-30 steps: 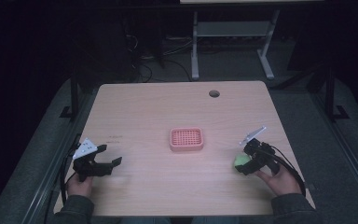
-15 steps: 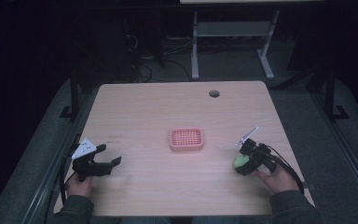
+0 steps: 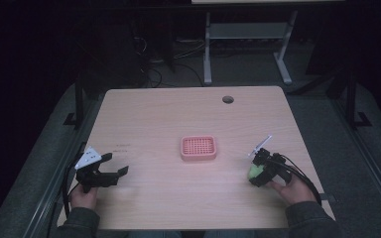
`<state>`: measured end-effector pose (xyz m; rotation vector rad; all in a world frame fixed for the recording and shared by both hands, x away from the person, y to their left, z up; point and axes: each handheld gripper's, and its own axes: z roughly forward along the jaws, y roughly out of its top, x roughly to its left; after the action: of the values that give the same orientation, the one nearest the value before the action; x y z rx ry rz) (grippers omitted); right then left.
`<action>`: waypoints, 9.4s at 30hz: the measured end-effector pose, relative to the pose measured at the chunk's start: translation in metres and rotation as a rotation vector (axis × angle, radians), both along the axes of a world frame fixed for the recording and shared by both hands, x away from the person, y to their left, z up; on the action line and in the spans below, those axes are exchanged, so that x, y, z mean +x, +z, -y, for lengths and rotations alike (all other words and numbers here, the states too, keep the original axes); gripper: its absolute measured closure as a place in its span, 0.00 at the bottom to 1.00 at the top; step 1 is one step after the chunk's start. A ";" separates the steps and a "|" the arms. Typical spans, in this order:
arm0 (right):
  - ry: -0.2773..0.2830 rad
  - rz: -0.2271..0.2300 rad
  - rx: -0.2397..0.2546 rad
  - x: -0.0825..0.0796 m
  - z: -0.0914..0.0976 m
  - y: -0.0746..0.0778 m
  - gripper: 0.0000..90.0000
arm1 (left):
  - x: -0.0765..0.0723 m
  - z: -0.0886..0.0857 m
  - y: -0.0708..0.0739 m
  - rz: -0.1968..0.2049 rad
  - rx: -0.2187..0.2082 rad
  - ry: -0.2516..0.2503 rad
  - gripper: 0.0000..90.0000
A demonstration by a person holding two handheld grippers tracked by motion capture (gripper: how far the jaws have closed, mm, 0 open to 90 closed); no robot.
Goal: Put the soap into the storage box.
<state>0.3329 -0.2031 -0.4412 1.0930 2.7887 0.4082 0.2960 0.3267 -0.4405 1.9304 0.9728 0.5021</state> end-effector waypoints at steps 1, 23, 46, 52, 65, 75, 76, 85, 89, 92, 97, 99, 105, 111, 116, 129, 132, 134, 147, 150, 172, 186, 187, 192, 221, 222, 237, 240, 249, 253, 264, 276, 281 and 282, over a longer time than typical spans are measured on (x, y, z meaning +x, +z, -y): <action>0.000 -0.003 0.003 0.001 0.000 0.000 0.27 | 0.000 0.000 0.000 0.001 0.000 0.000 0.16; 0.013 -0.011 0.031 -0.001 0.002 0.006 0.29 | -0.001 -0.002 0.001 0.011 -0.012 0.012 0.16; 0.118 0.048 0.096 0.028 -0.042 0.039 0.29 | -0.001 -0.003 0.002 0.007 -0.028 0.018 0.16; 0.144 0.045 0.116 0.038 -0.056 0.043 0.29 | 0.000 -0.003 0.002 0.008 -0.029 0.017 0.16; 0.199 0.050 0.111 0.059 -0.086 0.050 0.29 | 0.000 -0.004 0.002 0.009 -0.030 0.020 0.16; 0.216 0.043 0.103 0.071 -0.101 0.051 0.29 | 0.000 -0.004 0.002 0.014 -0.036 0.023 0.16; 0.218 0.041 0.100 0.072 -0.103 0.051 0.29 | 0.000 -0.004 0.002 0.016 -0.035 0.023 0.16; 0.228 0.041 0.104 0.083 -0.116 0.050 0.29 | 0.000 -0.004 0.002 0.016 -0.036 0.021 0.16; 0.234 0.036 0.091 0.089 -0.124 0.050 0.29 | 0.000 -0.005 0.002 0.015 -0.035 0.020 0.16; 0.234 0.044 0.109 0.093 -0.128 0.051 0.29 | 0.000 -0.005 0.002 0.014 -0.038 0.022 0.16; 0.247 0.043 0.088 0.096 -0.139 0.051 0.29 | 0.000 -0.005 0.002 0.014 -0.037 0.020 0.16; 0.255 0.048 0.083 0.098 -0.143 0.051 0.29 | 0.000 -0.005 0.003 0.014 -0.039 0.020 0.16; 0.265 0.051 0.097 0.103 -0.154 0.049 0.29 | 0.000 -0.005 0.003 0.017 -0.036 0.022 0.16; 0.255 0.030 0.100 0.110 -0.158 0.040 0.29 | 0.001 -0.005 0.002 0.013 -0.038 0.020 0.16; 0.257 0.031 0.102 0.112 -0.161 0.037 0.29 | 0.001 -0.005 0.002 0.014 -0.040 0.020 0.16; 0.247 0.008 0.074 0.118 -0.168 0.024 0.29 | 0.001 -0.004 0.002 0.016 -0.040 0.017 0.16; 0.253 0.003 0.066 0.118 -0.170 0.023 0.29 | 0.001 -0.005 0.003 0.015 -0.040 0.016 0.16; 0.258 0.002 0.051 0.117 -0.172 0.021 0.28 | 0.001 -0.005 0.003 0.015 -0.039 0.017 0.16; 0.253 0.014 0.043 0.118 -0.174 0.020 0.28 | 0.001 -0.005 0.003 0.016 -0.041 0.016 0.16; 0.251 0.014 0.041 0.118 -0.174 0.020 0.28 | 0.001 -0.005 0.003 0.017 -0.041 0.016 0.16; 0.245 0.014 0.036 0.117 -0.175 0.020 0.28 | 0.001 -0.004 0.003 0.016 -0.041 0.016 0.16; 0.236 0.011 0.029 0.117 -0.176 0.020 0.26 | 0.001 -0.004 0.003 0.017 -0.041 0.015 0.16; 0.236 0.013 0.028 0.117 -0.176 0.020 0.26 | 0.001 -0.004 0.003 0.017 -0.041 0.015 0.16; 0.237 0.013 0.022 0.116 -0.175 0.022 0.25 | 0.001 -0.004 0.003 0.017 -0.040 0.015 0.16; 0.229 0.027 0.070 0.116 -0.168 0.031 0.23 | 0.002 -0.004 0.003 0.019 -0.037 0.021 0.16; 0.231 0.027 0.074 0.117 -0.167 0.030 0.23 | 0.002 -0.004 0.003 0.019 -0.040 0.021 0.16; 0.221 0.042 0.108 0.109 -0.162 0.041 0.22 | 0.001 -0.004 0.003 0.021 -0.033 0.011 0.16; 0.222 0.043 0.112 0.108 -0.160 0.043 0.22 | 0.001 -0.004 0.003 0.018 -0.033 0.010 0.16; 0.219 0.043 0.128 0.106 -0.155 0.045 0.23 | 0.001 -0.004 0.003 0.012 -0.038 0.011 0.16; 0.212 0.047 0.135 0.103 -0.149 0.044 0.22 | 0.001 -0.004 0.003 0.012 -0.036 0.010 0.16; 0.189 0.051 0.145 0.098 -0.133 0.048 0.23 | 0.001 -0.003 0.002 0.006 -0.033 0.007 0.16; 0.181 0.048 0.154 0.096 -0.123 0.052 0.23 | 0.001 -0.003 0.002 0.005 -0.030 0.007 0.16; 0.174 0.043 0.152 0.094 -0.119 0.053 0.23 | 0.001 -0.003 0.002 0.004 -0.031 0.006 0.16; 0.173 0.043 0.155 0.094 -0.118 0.053 0.23 | 0.001 -0.003 0.002 0.004 -0.030 0.006 0.16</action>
<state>0.4270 -0.0853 -0.3882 0.8598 2.8637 0.6677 0.2971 0.3296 -0.4386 1.8995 0.9781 0.4916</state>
